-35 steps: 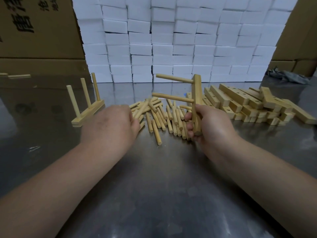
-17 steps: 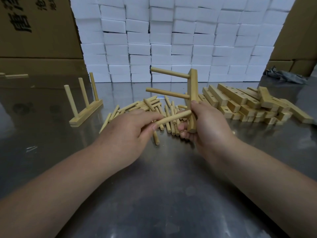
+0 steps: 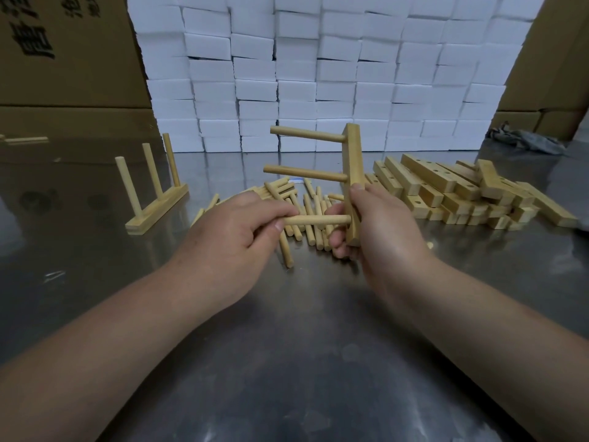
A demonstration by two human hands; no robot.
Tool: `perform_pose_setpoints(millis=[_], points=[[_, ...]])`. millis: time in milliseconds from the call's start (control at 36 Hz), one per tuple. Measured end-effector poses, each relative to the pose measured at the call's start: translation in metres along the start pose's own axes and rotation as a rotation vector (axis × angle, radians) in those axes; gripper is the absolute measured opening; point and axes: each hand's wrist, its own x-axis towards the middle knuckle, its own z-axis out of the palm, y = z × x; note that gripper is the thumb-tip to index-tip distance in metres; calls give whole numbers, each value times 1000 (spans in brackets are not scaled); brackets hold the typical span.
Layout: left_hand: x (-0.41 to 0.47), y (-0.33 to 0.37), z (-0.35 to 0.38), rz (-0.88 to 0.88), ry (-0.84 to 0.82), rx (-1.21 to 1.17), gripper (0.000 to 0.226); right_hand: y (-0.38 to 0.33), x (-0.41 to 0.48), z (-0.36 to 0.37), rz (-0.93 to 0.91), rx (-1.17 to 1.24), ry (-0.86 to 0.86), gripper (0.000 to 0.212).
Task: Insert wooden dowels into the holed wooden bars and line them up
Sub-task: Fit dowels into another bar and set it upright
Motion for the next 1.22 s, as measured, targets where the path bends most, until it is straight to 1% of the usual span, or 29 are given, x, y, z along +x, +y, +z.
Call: perform_pose_setpoints(millis=[306,472,583,778,945,1111,1222], points=[[-1,1,1,11,-1,9,31,-1,0,1,38,48,25,29],[-1,0,1,25,15,10,29,-2,-1,1,70,102,32,27],[-1,0,2,25,12,4,28,-3,0,1,93,112,36,31],[-1,2,1,37,18,2,28,-4,-3,2,47,71,-3,27],[-1,2,2,77,9,-9,23,-4,-7,4,-14,-9,-31,27],[-3,6,1,46,-30,-78,19,-3,-10,5,-24,-41,-44,24],[-3,8,2,21,-62,-74,16,-2,-12,6,-44,-55,-40,24]])
